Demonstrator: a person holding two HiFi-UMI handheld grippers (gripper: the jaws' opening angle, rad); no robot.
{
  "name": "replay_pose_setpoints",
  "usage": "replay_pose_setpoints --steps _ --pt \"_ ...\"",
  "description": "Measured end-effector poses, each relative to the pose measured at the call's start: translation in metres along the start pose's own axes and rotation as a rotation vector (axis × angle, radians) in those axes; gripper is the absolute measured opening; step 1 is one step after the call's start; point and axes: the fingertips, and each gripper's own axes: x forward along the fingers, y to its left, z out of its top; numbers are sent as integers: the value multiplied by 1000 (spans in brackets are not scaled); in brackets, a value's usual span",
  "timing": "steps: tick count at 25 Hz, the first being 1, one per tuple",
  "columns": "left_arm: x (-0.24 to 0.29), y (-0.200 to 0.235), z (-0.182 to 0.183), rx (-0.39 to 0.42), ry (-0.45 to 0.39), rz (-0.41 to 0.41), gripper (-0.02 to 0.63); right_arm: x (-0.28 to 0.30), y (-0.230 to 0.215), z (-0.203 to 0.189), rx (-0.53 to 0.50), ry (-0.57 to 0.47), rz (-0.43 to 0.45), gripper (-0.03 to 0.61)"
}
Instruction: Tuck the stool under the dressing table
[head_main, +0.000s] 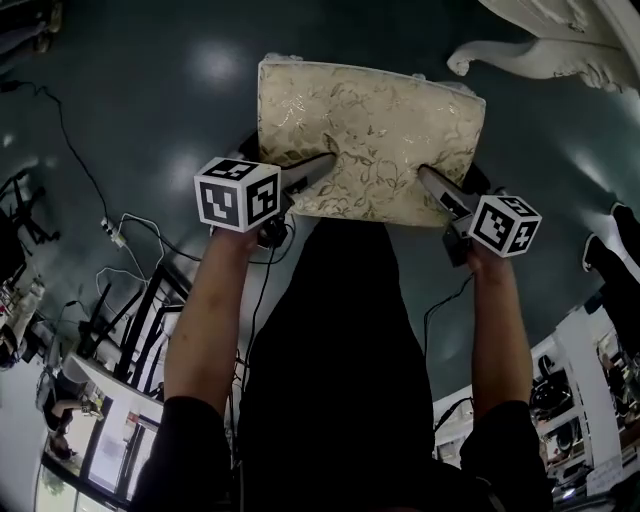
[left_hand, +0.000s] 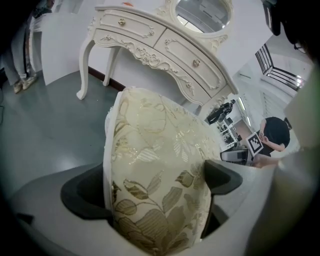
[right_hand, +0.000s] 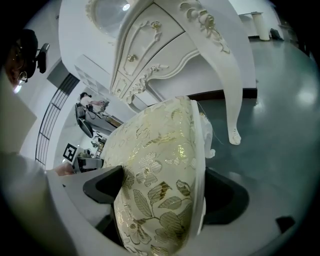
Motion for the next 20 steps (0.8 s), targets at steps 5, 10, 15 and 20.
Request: replay_pose_setpoints --steps 5,10,15,20 --pt "-5 0 1 13 -19 36 589 5 0 1 -6 4 39 476" --pt "1 1 -2 12 -19 27 589 6 -5 -3 1 3 30 476" --pt "0 1 3 26 -24 -12 589 -1 2 -1 0 -25 -6 476" --pt "-1 7 1 -5 -72 -51 589 -2 12 5 -58 -20 -43 476"
